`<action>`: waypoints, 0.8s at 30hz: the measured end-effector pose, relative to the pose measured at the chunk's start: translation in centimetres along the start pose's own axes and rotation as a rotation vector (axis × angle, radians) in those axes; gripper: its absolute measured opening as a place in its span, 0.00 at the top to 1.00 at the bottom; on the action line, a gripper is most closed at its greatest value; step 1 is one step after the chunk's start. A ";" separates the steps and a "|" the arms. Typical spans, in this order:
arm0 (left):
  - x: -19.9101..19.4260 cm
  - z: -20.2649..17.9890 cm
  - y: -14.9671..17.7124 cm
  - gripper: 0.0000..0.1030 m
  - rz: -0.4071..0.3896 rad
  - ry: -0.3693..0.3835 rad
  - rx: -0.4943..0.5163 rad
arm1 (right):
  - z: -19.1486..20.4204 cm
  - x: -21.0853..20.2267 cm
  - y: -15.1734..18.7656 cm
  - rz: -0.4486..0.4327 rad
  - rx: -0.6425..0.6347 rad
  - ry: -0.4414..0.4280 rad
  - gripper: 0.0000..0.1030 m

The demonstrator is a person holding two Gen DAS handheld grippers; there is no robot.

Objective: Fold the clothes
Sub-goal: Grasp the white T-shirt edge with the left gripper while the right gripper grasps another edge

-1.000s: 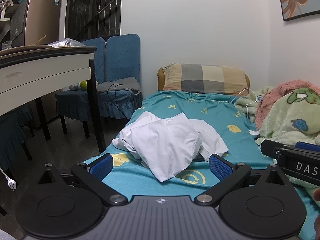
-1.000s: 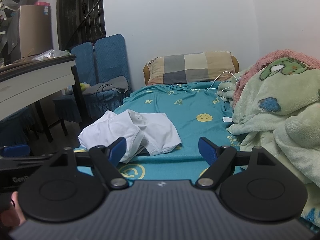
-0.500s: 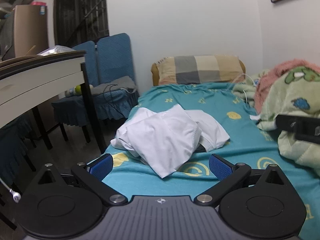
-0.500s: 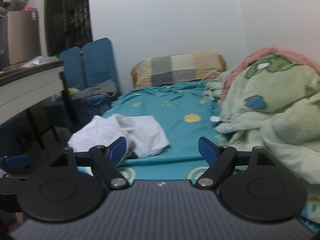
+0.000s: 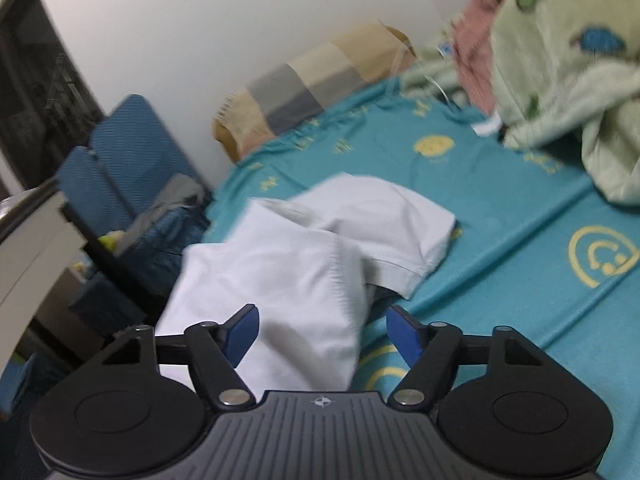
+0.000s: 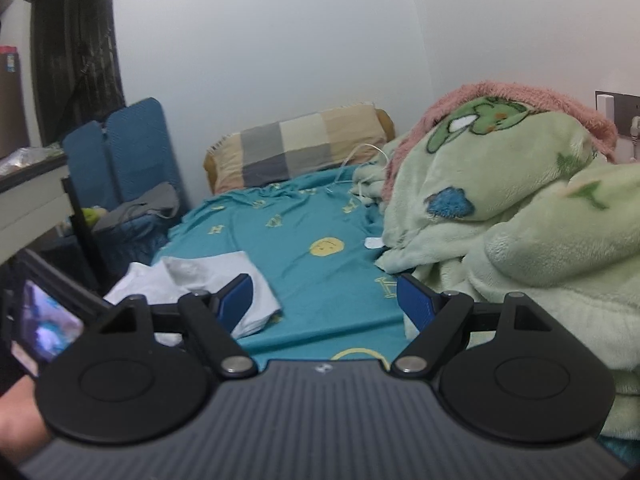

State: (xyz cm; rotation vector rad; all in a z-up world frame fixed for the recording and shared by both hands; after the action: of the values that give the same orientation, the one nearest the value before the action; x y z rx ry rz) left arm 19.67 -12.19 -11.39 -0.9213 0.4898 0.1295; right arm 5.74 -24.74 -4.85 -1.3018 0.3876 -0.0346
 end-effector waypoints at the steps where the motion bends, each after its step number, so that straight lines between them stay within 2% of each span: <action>1: 1.0 -0.5 0.3 0.32 -0.004 -0.002 0.019 | -0.2 0.4 0.0 0.002 0.008 0.003 0.21; 3: 2.7 -1.1 1.1 0.33 -0.017 -0.023 0.046 | -0.6 1.3 0.3 0.008 0.016 0.012 0.21; 4: 3.5 -1.3 1.5 0.37 -0.023 -0.036 0.057 | -0.7 1.9 0.5 0.019 0.013 0.022 0.21; 8: 4.9 -1.2 1.9 0.61 -0.066 -0.079 0.073 | -1.1 3.7 1.4 0.065 0.023 0.030 0.21; 10: 5.0 -0.7 1.5 0.84 -0.063 -0.099 0.071 | -1.1 4.2 1.7 0.072 0.013 0.035 0.21; 11: 4.7 -0.2 1.1 0.89 -0.068 -0.103 0.051 | -1.0 4.3 1.8 0.075 0.009 0.037 0.21; 13: 3.6 1.3 0.2 0.92 -0.088 -0.092 -0.029 | -1.1 4.6 2.1 0.081 0.005 0.041 0.21; 18: -1.9 5.3 -2.3 0.94 -0.193 -0.075 -0.183 | -1.1 4.1 2.0 0.059 -0.001 0.043 0.21; 24: -11.2 8.8 -3.0 0.94 -0.305 0.026 -0.333 | -0.1 2.2 1.4 -0.003 -0.014 -0.029 0.21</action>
State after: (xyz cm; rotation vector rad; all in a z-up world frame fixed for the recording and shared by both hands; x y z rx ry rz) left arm 13.76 -5.95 0.40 -1.3140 0.3508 -0.0812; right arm 7.49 -25.02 -6.80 -1.3158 0.3611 -0.0154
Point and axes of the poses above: each gripper's, at about its wrist camera, not at the fingertips, and x roughly the way its jaws point, z to its left, y to its underside, the point moved 3 cm from there along x, roughly the way its jaws point, and after that the axes turned 6 degrees about -z, right-handed, at the moved point
